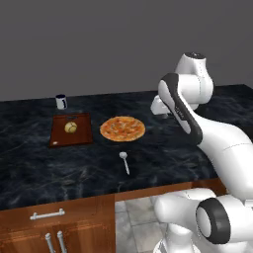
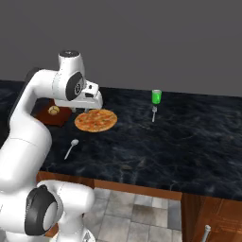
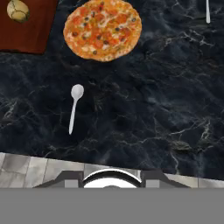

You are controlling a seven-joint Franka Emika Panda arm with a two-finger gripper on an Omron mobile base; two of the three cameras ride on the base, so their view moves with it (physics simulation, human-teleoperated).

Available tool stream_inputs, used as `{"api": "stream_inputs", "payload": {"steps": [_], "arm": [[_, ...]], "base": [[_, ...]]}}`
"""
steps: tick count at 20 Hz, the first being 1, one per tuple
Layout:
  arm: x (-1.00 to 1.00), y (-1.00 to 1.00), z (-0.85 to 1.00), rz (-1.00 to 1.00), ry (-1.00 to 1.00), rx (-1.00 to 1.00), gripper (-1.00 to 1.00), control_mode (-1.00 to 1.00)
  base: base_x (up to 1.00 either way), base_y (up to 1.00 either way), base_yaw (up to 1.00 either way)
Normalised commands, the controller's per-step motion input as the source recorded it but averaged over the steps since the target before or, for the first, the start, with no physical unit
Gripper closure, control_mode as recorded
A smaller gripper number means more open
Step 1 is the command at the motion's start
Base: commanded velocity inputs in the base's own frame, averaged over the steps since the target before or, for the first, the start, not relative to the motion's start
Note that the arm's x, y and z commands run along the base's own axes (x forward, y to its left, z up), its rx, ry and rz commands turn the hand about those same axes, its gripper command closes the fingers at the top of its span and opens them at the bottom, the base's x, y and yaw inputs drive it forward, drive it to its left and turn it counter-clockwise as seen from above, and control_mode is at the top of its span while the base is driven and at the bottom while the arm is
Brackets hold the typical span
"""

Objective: Take the pizza cutter from the drawer on the left and place it on the dining counter for cutting.

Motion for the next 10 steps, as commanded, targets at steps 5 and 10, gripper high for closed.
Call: {"api": "stream_inputs", "payload": {"steps": [5,10], "arm": [[-0.29,0.51,-0.2,0.08,-0.01,-0.12,-1.0,-1.0],[-0.84,1.0,-0.75,0.27,-0.04,-0.42,-1.0,-1.0]], "base": [[0.0,0.0,0.0],[0.0,0.0,0.0]]}}
